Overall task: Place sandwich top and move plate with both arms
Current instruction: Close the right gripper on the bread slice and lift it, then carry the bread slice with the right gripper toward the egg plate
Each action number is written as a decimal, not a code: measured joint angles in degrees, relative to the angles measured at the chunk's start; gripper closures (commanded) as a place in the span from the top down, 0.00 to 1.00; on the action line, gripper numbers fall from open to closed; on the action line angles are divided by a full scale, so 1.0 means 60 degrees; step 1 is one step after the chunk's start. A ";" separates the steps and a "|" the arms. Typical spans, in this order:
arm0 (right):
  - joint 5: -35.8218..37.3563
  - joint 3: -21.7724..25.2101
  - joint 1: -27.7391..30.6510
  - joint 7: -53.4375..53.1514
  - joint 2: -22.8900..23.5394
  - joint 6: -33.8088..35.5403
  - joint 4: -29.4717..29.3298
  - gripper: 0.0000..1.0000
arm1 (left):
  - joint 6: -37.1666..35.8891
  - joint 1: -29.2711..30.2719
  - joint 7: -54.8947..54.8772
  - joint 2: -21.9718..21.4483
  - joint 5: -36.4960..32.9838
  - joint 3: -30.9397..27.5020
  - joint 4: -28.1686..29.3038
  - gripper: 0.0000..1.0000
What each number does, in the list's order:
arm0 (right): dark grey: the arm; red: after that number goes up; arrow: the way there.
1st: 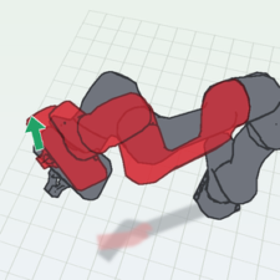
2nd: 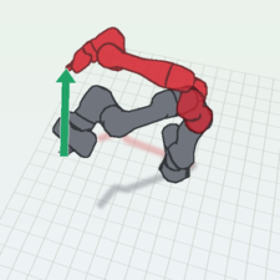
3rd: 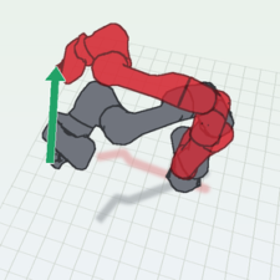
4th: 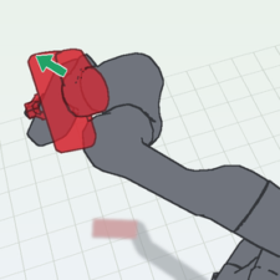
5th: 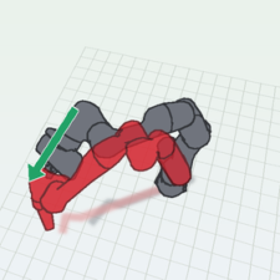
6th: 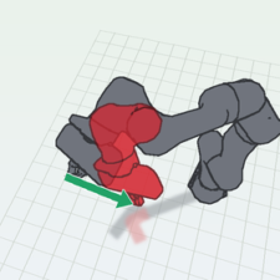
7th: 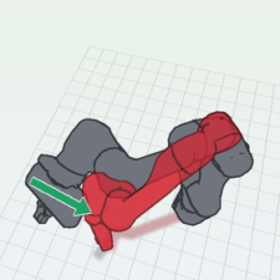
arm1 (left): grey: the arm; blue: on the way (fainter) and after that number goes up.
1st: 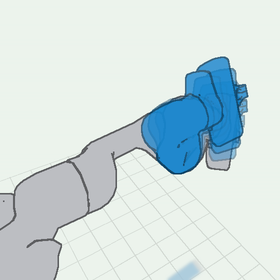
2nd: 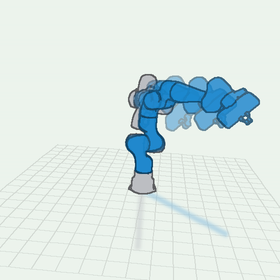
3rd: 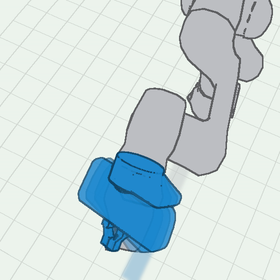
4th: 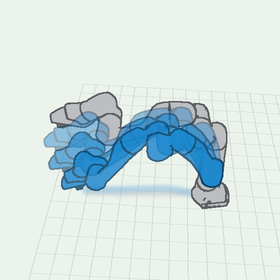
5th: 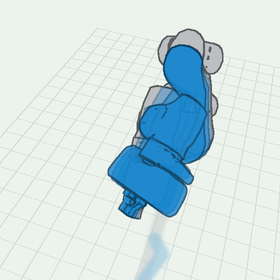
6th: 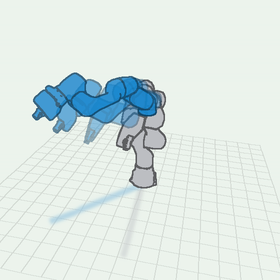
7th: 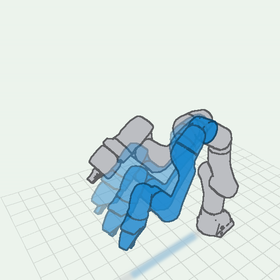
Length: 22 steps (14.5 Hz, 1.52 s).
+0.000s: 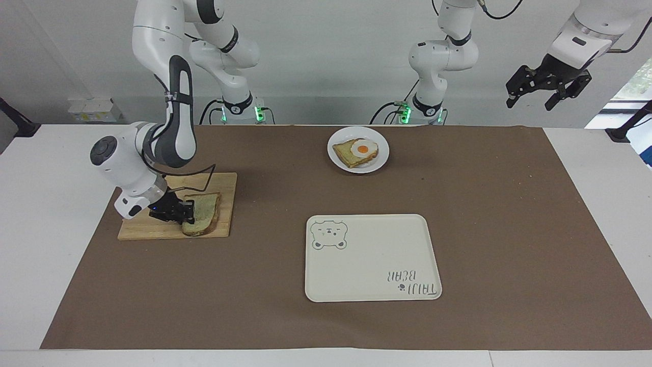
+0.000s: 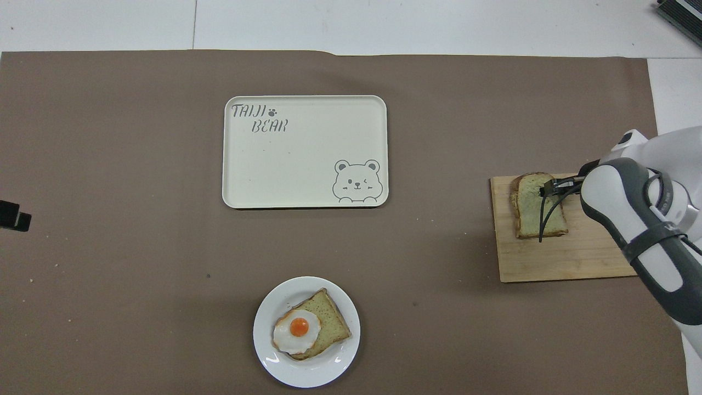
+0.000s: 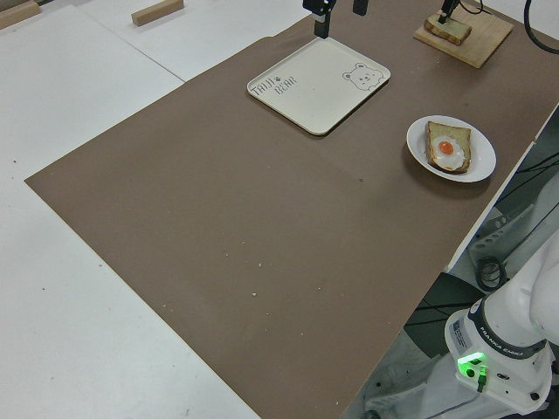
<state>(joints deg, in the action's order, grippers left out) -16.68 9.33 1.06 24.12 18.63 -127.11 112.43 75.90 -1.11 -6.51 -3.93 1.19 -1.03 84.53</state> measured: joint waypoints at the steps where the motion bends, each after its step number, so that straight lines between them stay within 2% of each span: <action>1: 0.0000 0.0000 0.0000 0.0000 -0.0002 0.0005 -0.0001 0.00 | 0.0000 0.0000 0.0000 0.0000 0.0000 0.0000 0.0000 1.00; 5: 0.0000 0.0005 0.0001 0.0159 -0.0020 0.0084 -0.0072 0.00 | 0.0000 0.0000 0.0000 0.0000 0.0000 0.0000 0.0000 1.00; 9: 0.0001 0.0006 -0.0009 0.0299 -0.0191 0.0820 -0.0705 0.00 | 0.0000 0.0000 0.0000 0.0000 0.0000 0.0000 0.0000 1.00; 12: 0.0016 -0.0007 -0.0074 0.0300 -0.0635 0.1612 -0.1058 0.00 | 0.0000 0.0000 0.0000 0.0000 0.0000 0.0000 0.0000 1.00; 16: 0.0034 -0.0040 -0.0418 0.0316 -0.1072 0.3322 -0.1642 0.00 | 0.0000 0.0000 0.0000 0.0000 0.0000 0.0000 0.0000 1.00; 19: 0.0030 -0.0145 -0.0575 0.0316 -0.1315 0.4305 -0.1741 0.00 | 0.0000 0.0000 0.0000 0.0000 0.0000 0.0000 0.0000 1.00; 22: 0.0019 -0.0472 -0.0573 0.0284 -0.1364 0.4796 -0.1731 0.00 | 0.0000 0.0000 0.0000 0.0000 0.0000 0.0000 0.0000 1.00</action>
<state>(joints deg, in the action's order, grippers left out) -16.57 6.50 -2.38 25.82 10.44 -98.33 102.04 75.90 -1.11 -6.51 -3.93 1.19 -1.03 84.53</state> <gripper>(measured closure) 0.855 0.000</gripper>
